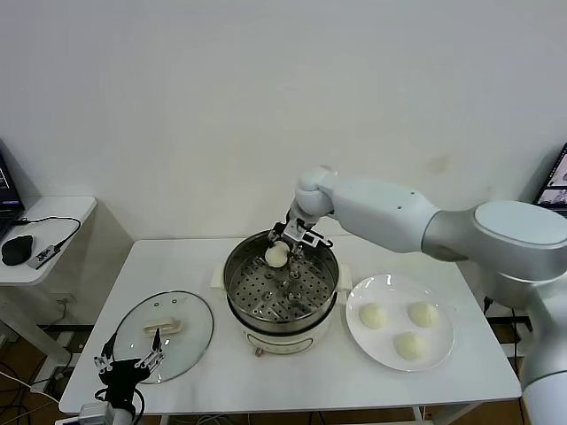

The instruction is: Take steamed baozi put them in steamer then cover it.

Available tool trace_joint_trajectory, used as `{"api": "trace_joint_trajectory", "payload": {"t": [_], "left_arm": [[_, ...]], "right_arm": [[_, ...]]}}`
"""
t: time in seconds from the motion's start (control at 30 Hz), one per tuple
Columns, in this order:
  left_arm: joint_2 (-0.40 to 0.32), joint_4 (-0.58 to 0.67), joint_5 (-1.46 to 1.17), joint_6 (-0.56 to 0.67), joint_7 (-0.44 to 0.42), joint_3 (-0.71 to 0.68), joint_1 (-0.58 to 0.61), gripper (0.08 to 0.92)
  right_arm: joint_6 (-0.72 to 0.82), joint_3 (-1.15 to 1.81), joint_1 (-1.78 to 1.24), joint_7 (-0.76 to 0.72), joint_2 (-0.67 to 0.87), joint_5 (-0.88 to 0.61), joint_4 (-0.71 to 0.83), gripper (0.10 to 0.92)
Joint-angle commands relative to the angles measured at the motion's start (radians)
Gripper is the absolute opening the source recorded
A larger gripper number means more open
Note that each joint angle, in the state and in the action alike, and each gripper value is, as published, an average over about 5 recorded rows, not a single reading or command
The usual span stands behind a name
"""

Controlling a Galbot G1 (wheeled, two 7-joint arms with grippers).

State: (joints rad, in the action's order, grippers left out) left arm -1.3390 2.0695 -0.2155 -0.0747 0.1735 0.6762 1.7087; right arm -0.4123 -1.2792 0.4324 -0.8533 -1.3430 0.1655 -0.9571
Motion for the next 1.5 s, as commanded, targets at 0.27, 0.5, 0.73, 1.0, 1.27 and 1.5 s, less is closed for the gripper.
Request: {"api": "trace_joint_trajectory", "payload": {"t": [0.27, 0.5, 0.73, 1.0, 1.27, 1.5], "left_arm": [[-0.008, 0.010, 0.016, 0.000, 0.001, -0.006, 0.006, 0.823], [-0.006, 0.021, 0.019, -0.005, 0.001, -0.008, 0.009, 0.823], [0.007, 0.036, 0.020, -0.025, -0.001, -0.007, 0.013, 0.823], [0.027, 0.030, 0.009, -0.029, 0.002, -0.012, 0.003, 0.823], [0.053, 0.025, -0.001, -0.034, 0.003, -0.001, -0.014, 0.823], [0.058, 0.001, 0.000, -0.032, 0.002, -0.003, -0.023, 0.823]], "right_arm": [[-0.079, -0.003, -0.001, 0.021, -0.018, 0.080, 0.023, 0.690], [0.015, -0.017, 0.106, -0.045, 0.041, -0.079, -0.108, 0.818], [0.317, -0.043, 0.228, -0.171, 0.228, -0.339, -0.369, 0.823], [0.621, -0.011, 0.290, -0.174, 0.530, -0.477, -0.579, 0.823], [0.715, -0.013, 0.235, -0.153, 0.781, -0.412, -0.668, 0.823], [0.724, 0.020, 0.075, -0.129, 0.857, -0.313, -0.660, 0.823]]}}
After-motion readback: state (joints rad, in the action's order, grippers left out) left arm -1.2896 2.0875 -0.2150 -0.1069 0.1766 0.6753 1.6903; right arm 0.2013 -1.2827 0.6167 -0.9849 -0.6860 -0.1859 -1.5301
